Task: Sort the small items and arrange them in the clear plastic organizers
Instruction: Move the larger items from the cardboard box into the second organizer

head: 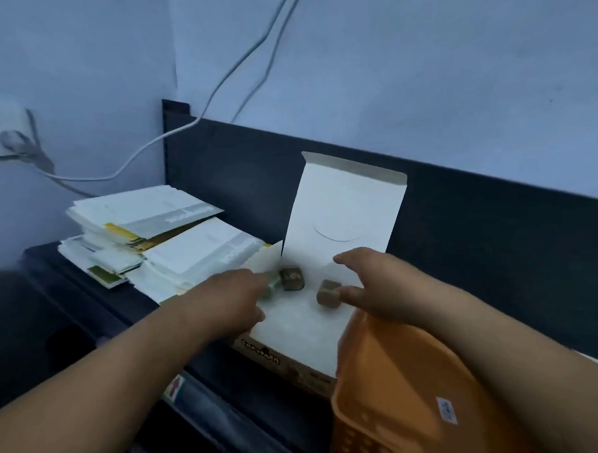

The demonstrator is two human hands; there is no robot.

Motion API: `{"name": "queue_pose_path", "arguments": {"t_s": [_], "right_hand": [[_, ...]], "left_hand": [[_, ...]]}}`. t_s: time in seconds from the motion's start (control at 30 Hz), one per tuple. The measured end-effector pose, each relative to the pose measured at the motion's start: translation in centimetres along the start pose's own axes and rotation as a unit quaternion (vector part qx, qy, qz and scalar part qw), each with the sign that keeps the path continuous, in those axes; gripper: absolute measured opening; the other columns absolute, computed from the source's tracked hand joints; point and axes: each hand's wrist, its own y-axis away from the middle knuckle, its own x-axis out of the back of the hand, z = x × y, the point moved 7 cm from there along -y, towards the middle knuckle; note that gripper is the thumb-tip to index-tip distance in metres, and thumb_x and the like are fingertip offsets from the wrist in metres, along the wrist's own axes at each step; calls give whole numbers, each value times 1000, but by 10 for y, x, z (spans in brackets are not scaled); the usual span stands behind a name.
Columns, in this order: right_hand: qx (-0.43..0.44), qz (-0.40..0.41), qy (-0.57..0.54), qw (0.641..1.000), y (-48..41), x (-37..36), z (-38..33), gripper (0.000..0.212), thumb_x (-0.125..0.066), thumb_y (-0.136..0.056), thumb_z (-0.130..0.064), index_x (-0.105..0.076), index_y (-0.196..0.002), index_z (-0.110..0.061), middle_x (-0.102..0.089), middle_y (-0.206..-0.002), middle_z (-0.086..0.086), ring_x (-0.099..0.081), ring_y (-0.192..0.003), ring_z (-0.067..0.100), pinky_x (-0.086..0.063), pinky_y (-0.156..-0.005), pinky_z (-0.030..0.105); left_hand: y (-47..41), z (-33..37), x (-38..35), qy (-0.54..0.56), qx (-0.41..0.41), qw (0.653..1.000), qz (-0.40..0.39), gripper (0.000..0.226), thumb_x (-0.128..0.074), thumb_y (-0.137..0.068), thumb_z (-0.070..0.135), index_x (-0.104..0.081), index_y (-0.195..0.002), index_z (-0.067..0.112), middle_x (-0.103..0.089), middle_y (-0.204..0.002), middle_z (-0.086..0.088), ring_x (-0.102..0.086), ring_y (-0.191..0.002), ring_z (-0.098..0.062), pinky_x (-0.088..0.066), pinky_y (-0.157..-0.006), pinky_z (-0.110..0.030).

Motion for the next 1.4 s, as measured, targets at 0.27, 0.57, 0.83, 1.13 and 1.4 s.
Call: {"name": "queue_pose_path", "arguments": {"t_s": [0.27, 0.57, 0.83, 1.13, 1.4], "right_hand": [[-76, -91, 34, 992, -65, -47, 4, 47, -60, -90, -44, -54, -129, -18, -51, -137, 2, -50, -122, 22, -44, -100, 37], [-57, -182, 88, 978, -94, -88, 11, 50, -49, -95, -28, -44, -144, -22, -37, -149, -6, -35, -135, 14, -36, -100, 26], [-58, -102, 31, 993, -104, -83, 8, 40, -68, -83, -19, -56, -121, -25, -48, -112, -1, -57, -95, 19, -48, -75, 30], [-94, 52, -251, 962, -46, -15, 9, 31, -68, -85, -8, -53, -110, -20, -61, -92, 2, -57, -78, 11, -49, -65, 18], [-130, 124, -395, 901, 67, 20, 35, 35, -68, -86, -5, -53, -112, -24, -63, -103, 3, -67, -89, 18, -58, -79, 33]], "left_hand": [[-30, -13, -25, -7, -86, 994, -67, 43, -59, -89, 22, -50, -131, 29, -55, -128, -3, -54, -114, -21, -40, -82, -23], [-53, -12, -32, 69, -134, 987, -46, 43, -57, -84, 17, -55, -126, 25, -46, -128, -2, -52, -112, -21, -45, -94, -29], [-57, -9, -26, 303, -137, 942, -44, 43, -66, -76, 19, -48, -104, 47, -45, -120, 16, -53, -100, -8, -49, -90, -31], [-53, 12, -4, 514, -128, 847, -34, 44, -74, -76, 11, -58, -111, 32, -65, -101, 8, -64, -96, -11, -55, -82, -31], [-5, 90, 28, 559, -204, 803, -22, 40, -71, -78, 4, -60, -103, 33, -63, -102, 9, -64, -90, -7, -54, -80, -29]]}}
